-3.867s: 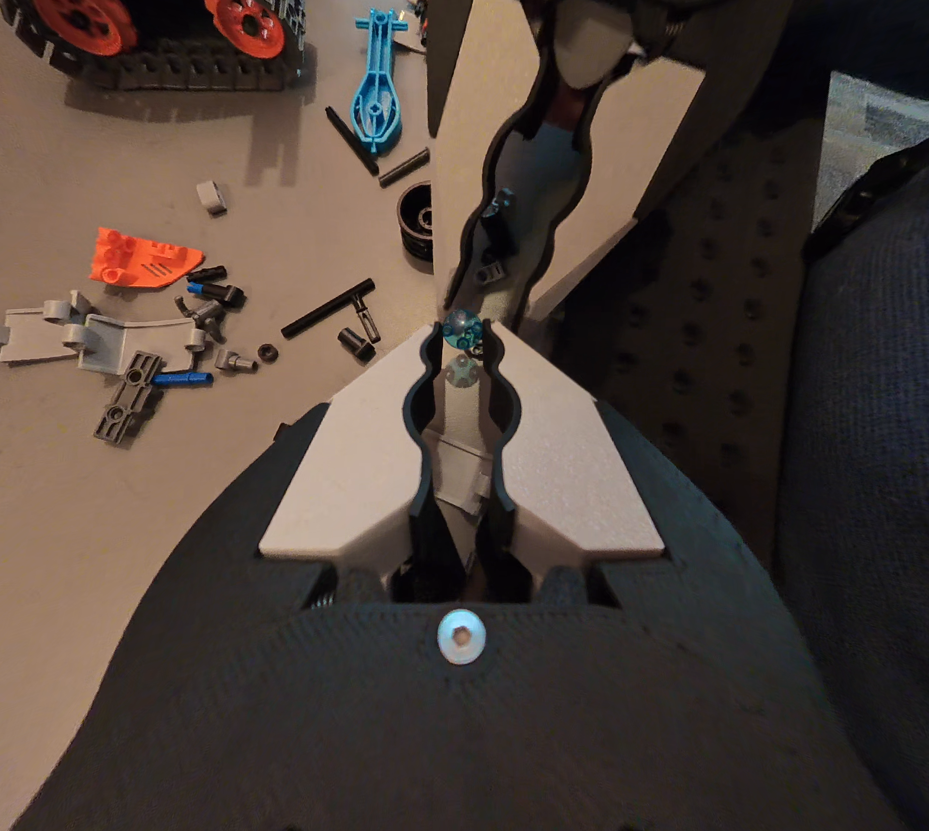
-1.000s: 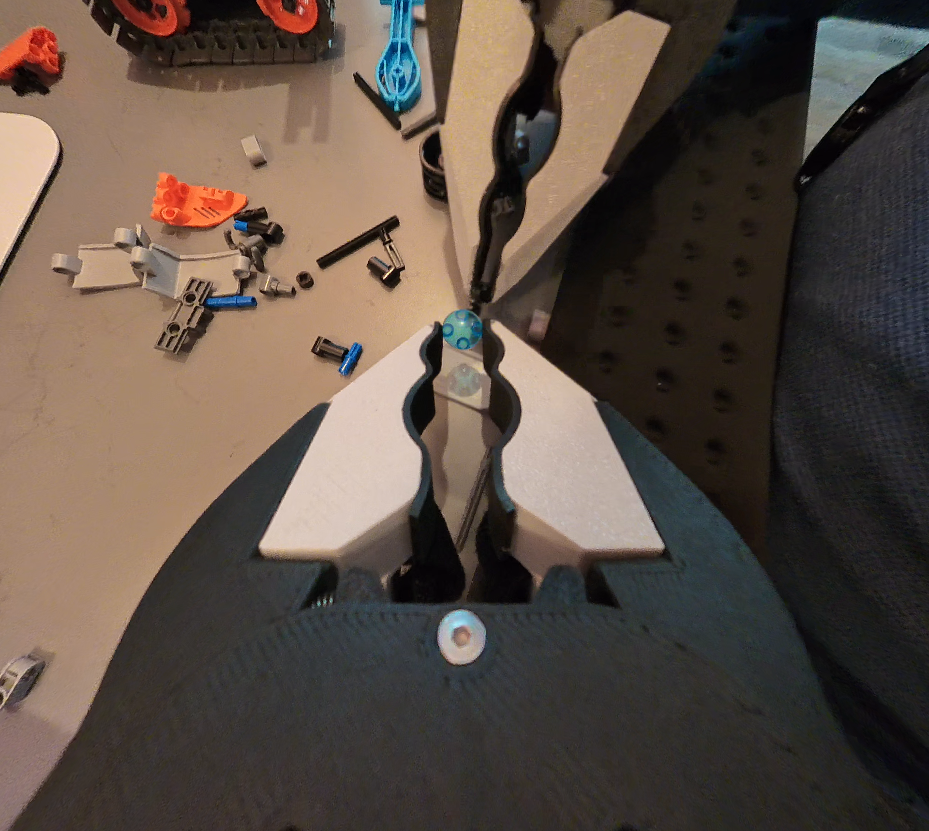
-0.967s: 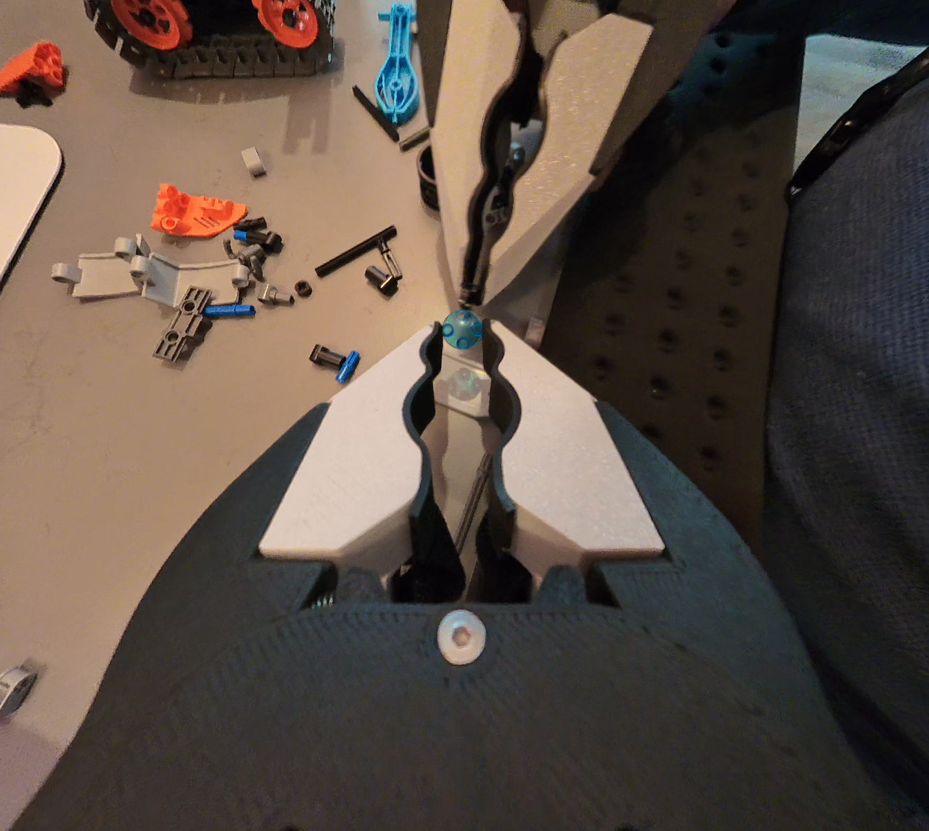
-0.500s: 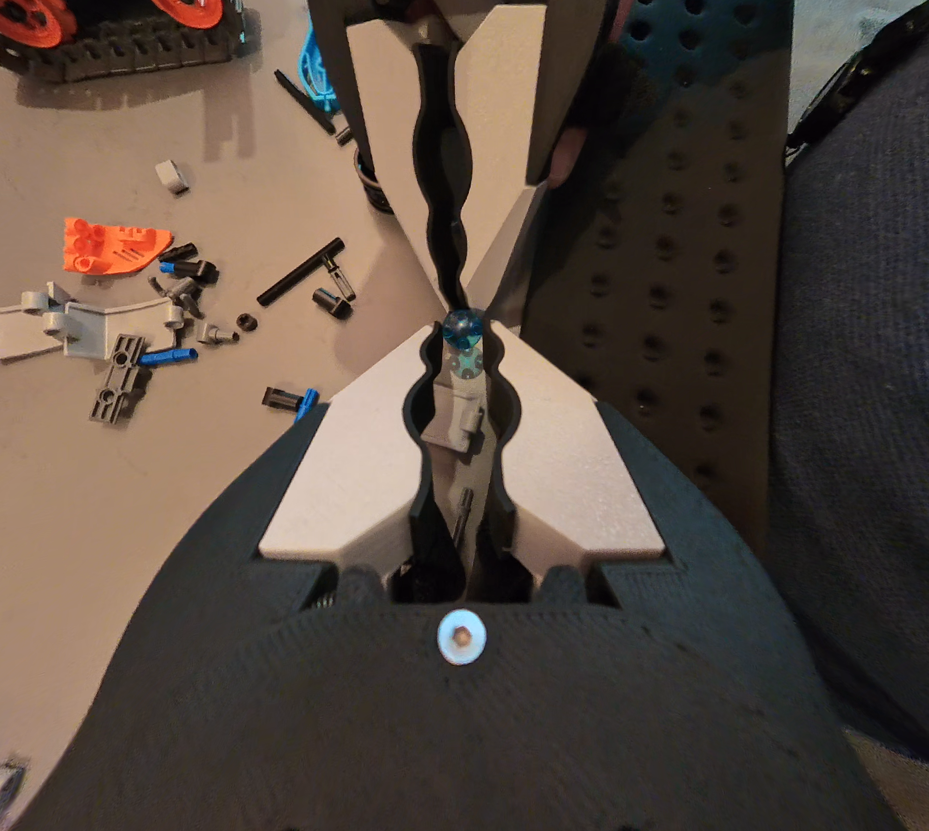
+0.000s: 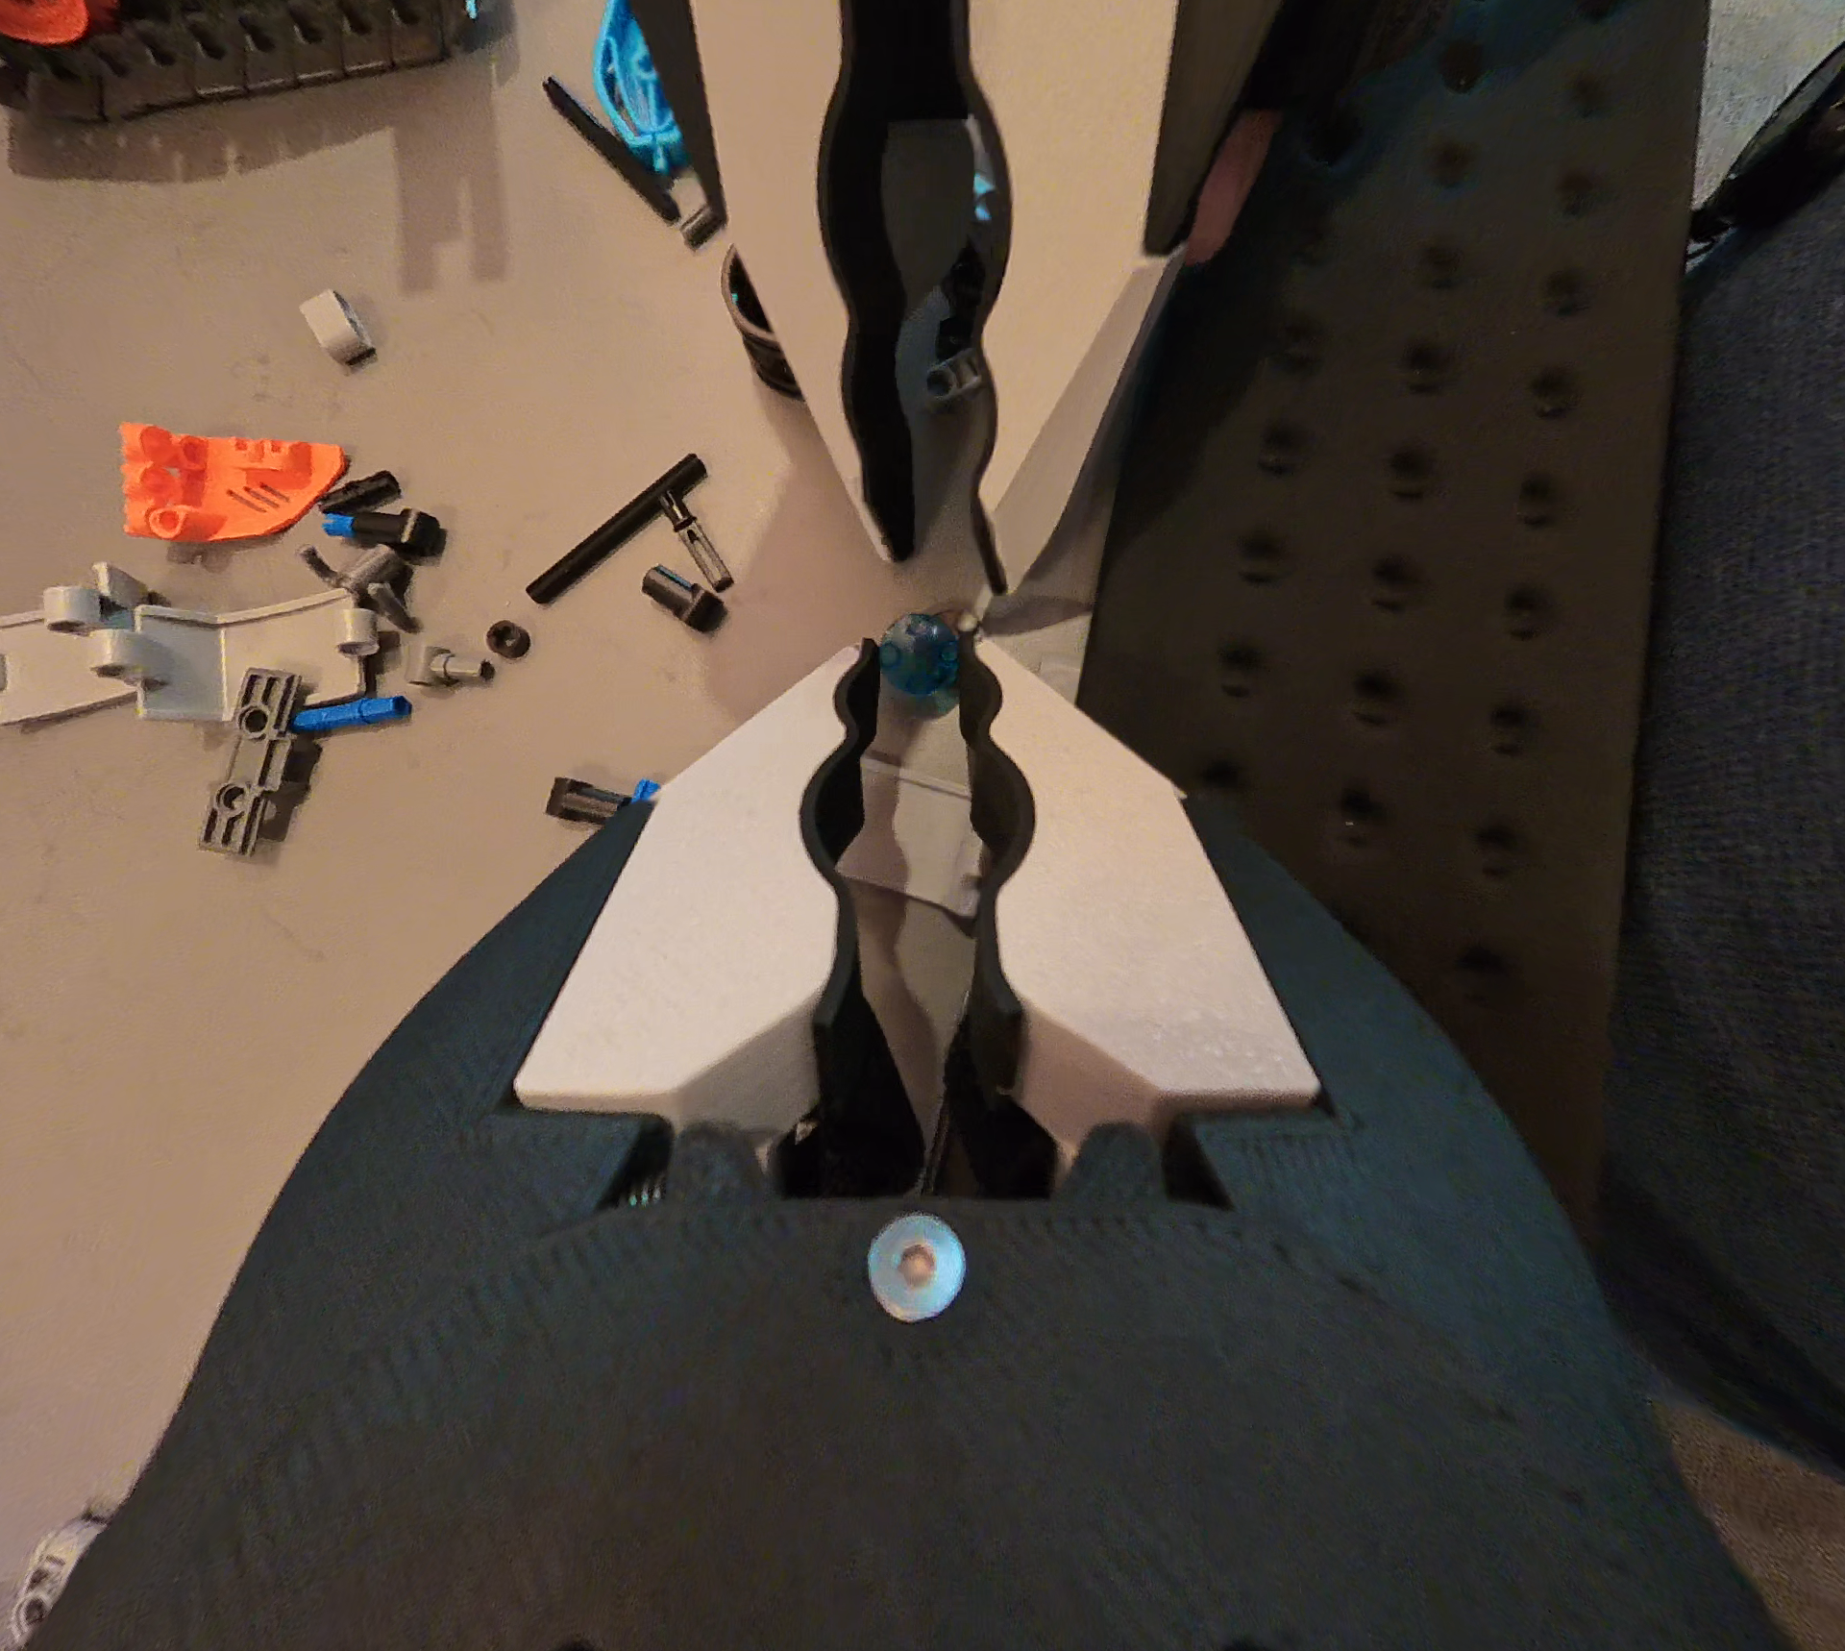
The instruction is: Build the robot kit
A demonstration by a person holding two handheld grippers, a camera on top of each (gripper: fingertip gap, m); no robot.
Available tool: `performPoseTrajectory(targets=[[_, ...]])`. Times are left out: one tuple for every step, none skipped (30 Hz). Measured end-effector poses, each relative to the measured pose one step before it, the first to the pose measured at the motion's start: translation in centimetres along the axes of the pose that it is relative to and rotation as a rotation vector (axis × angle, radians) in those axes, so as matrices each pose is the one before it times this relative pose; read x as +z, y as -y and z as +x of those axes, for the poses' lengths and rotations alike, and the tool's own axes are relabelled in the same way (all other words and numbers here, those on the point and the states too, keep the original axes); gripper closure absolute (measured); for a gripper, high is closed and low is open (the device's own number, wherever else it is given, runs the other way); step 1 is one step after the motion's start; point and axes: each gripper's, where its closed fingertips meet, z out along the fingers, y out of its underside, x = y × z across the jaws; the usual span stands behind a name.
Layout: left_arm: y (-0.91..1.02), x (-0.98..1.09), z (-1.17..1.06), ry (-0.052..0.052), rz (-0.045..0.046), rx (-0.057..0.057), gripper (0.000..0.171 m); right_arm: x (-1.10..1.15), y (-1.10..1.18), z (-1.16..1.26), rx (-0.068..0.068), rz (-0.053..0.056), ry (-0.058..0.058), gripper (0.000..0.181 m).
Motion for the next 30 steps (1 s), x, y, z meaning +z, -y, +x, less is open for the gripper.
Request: performPoseTrajectory(targets=[[0.042,-0.168,0.109,-0.0105,0.00878,-0.0054,0.158,-0.178,0.026,-0.004,-0.0097,0.0098,-0.0041,0.162],[0.062,-0.119,0.191,-0.0100,0.00864,0.0049,0.158,-0.163,0.011,0.000,-0.0060,0.0109,-0.0030,0.163],[0.034,-0.033,0.079,0.0000,0.00322,0.0066,0.158,-0.105,-0.034,-0.074,-0.0083,0.0080,0.0025,0.163],[-0.041,0.063,0.112,-0.0043,-0.00391,0.0041,0.159,-0.042,-0.004,-0.154,-0.0140,0.0096,0.0042,0.164],[-0.010,0.109,0.082,-0.0024,-0.00482,0.0084,0.158,0.027,-0.049,-0.080,-0.0029,0.0044,0.0031,0.164],[0.000,0.088,-0.023,0.0006,-0.00650,0.0075,0.158,0.077,-0.056,-0.067,-0.0002,0.0021,0.0051,0.164],[-0.005,0.102,-0.073,0.0017,-0.00717,0.0055,0.158,0.060,0.089,-0.096,-0.0122,0.0102,0.0035,0.166],[-0.014,0.131,0.033,-0.0050,-0.00693,0.0054,0.158,0.042,0.119,-0.016,-0.0066,0.0121,-0.0014,0.167],[-0.005,0.153,0.095,-0.0069,-0.00531,0.0059,0.158,0.036,0.024,-0.003,0.0008,0.0041,0.0007,0.167],[-0.023,0.122,0.006,-0.0004,-0.00769,0.0039,0.158,0.024,0.029,-0.024,-0.0074,0.0036,-0.0008,0.167],[-0.007,0.083,-0.031,0.0007,-0.00479,0.0018,0.158,-0.015,0.093,0.002,-0.0081,0.0080,-0.0051,0.167],[0.011,0.034,0.000,-0.0001,-0.00256,0.0010,0.158,0.002,0.044,-0.038,0.0009,0.0031,0.0006,0.168],[0.022,0.012,-0.013,0.0017,-0.00160,0.0003,0.158,0.038,-0.032,-0.064,-0.0026,-0.0011,0.0020,0.168],[-0.004,0.010,-0.016,0.0011,-0.00252,-0.0036,0.158,0.036,-0.056,0.023,-0.0063,-0.0007,-0.0040,0.169],[0.006,0.009,0.007,0.0015,-0.00116,-0.0008,0.158,0.036,-0.041,0.042,-0.0023,-0.0001,-0.0023,0.169],[0.002,-0.012,-0.016,0.0044,-0.00078,0.0006,0.158,0.035,-0.013,-0.051,-0.0012,0.0018,0.0037,0.169],[0.003,-0.035,-0.055,0.0057,-0.00057,-0.0024,0.158,0.011,0.029,-0.017,-0.0017,0.0034,0.0009,0.169],[0.025,-0.038,0.019,0.0005,0.00165,-0.0043,0.158,-0.034,0.077,0.041,-0.0021,0.0062,-0.0028,0.170],[0.026,-0.035,0.056,-0.0016,0.00331,-0.0014,0.158,-0.023,0.035,-0.042,0.0000,0.0027,0.0022,0.170],[-0.011,-0.058,0.034,-0.0019,0.00227,-0.0024,0.158,-0.012,0.042,-0.050,-0.0034,0.0019,0.0019,0.170],[0.037,-0.071,0.006,-0.0024,0.00582,-0.0036,0.158,-0.025,0.073,-0.052,-0.0068,0.0046,0.0000,0.170],[0.071,-0.081,-0.007,-0.0019,0.00779,-0.0016,0.159,-0.005,0.041,-0.053,-0.0023,0.0020,0.0024,0.171],[0.041,-0.048,0.065,-0.0048,0.00339,0.0022,0.159,0.012,0.004,-0.042,-0.0016,0.0004,0.0016,0.171],[-0.015,-0.030,0.081,-0.0029,-0.00282,0.0071,0.158,0.008,0.030,-0.035,-0.0050,0.0025,-0.0002,0.171],[0.030,-0.033,0.029,0.0005,0.00000,0.0090,0.158,0.004,-0.008,-0.045,-0.0001,0.0002,0.0005,0.171],[0.058,-0.022,0.071,-0.0032,0.00298,0.0059,0.158,0.018,-0.021,-0.032,0.0015,-0.0006,0.0004,0.170],[0.074,-0.024,0.058,-0.0036,0.00624,0.0066,0.158,-0.001,0.001,-0.008,0.0009,0.0016,-0.0018,0.170],[0.157,-0.050,0.064,-0.0017,0.01082,0.0129,0.158,-0.004,0.041,-0.055,0.0007,0.0041,0.0008,0.170],[0.229,-0.065,0.123,-0.0014,0.01323,0.0195,0.158,-0.024,0.065,-0.017,0.0025,0.0067,-0.0005,0.170],[0.162,-0.061,0.113,-0.0001,0.00580,0.0200,0.158,-0.052,0.079,-0.051,0.0084,0.0086,0.0044,0.168]])
